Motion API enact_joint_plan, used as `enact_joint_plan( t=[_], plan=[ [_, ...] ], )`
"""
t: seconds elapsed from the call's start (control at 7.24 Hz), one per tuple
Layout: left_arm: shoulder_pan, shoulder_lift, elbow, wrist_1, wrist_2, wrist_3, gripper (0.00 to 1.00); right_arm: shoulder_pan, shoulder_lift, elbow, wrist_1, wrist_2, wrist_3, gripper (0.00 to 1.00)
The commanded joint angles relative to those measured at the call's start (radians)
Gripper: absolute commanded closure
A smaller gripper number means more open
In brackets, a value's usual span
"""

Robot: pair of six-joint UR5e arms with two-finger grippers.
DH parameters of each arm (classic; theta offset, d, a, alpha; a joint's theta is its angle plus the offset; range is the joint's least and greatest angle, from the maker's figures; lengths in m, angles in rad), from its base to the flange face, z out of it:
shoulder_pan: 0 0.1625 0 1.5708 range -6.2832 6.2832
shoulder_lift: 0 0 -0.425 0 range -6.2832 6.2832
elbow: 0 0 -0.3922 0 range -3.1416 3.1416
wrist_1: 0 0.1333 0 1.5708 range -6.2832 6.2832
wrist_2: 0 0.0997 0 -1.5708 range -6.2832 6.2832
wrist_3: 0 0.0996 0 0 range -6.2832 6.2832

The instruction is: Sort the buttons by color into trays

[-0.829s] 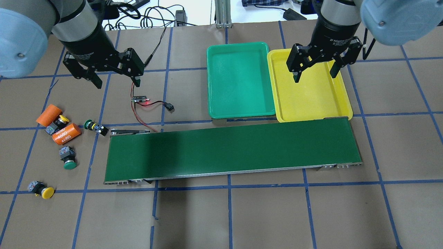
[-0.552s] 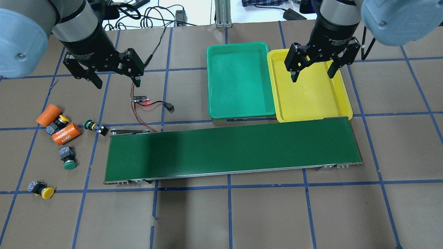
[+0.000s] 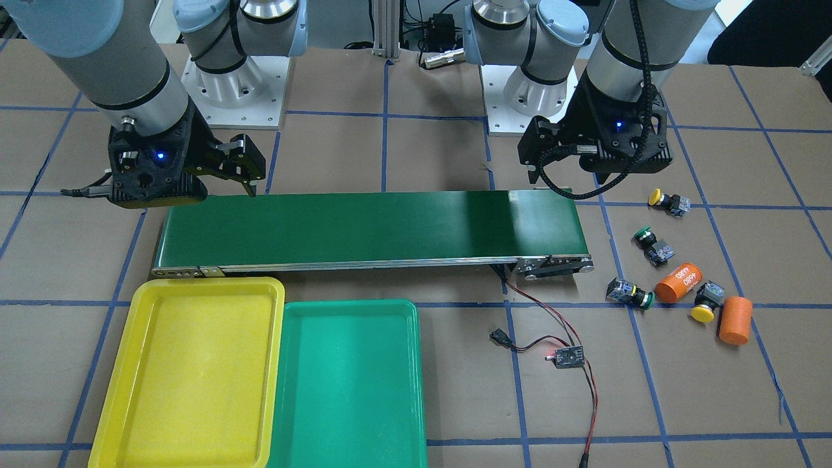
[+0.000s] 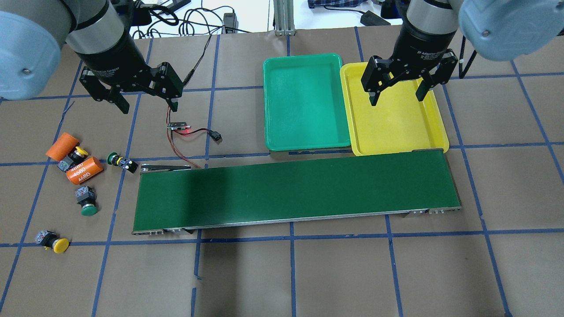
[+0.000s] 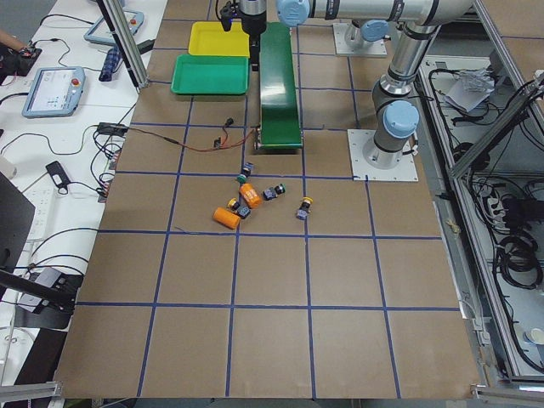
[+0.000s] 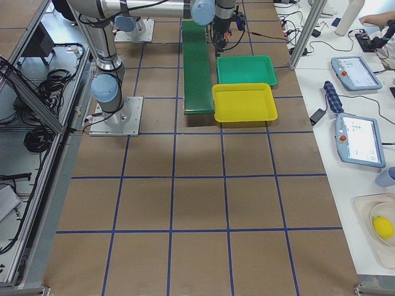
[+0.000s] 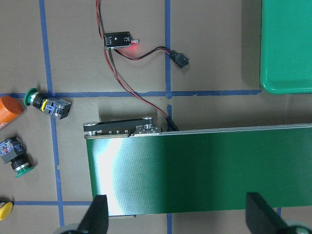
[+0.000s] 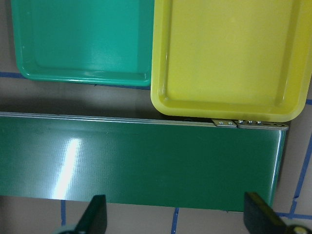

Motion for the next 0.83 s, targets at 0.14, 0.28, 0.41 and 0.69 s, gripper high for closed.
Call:
enact_joint_plan(
  t=[0.14, 0.28, 0.41, 0.69],
  plan=[
    [0.002, 0.0, 0.0, 0.0, 0.002, 0.003, 0.0, 0.0, 0.0, -0.001, -0.001, 0.002, 0.003, 0.0],
    [0.002, 0.0, 0.0, -0.001, 0.002, 0.003, 0.0, 0.0, 0.0, 0.002, -0.001, 0.002, 0.003, 0.0],
    [0.002, 0.0, -0.002, -0.003, 0.003, 0.003, 0.0, 0.0, 0.0, 0.003, -0.001, 0.002, 0.003, 0.0],
    [0.007, 0.003, -0.002, -0.007, 0.005, 0.07, 0.0, 0.0, -0.003, 0.003, 0.003, 0.0, 0.003, 0.0]
  ],
)
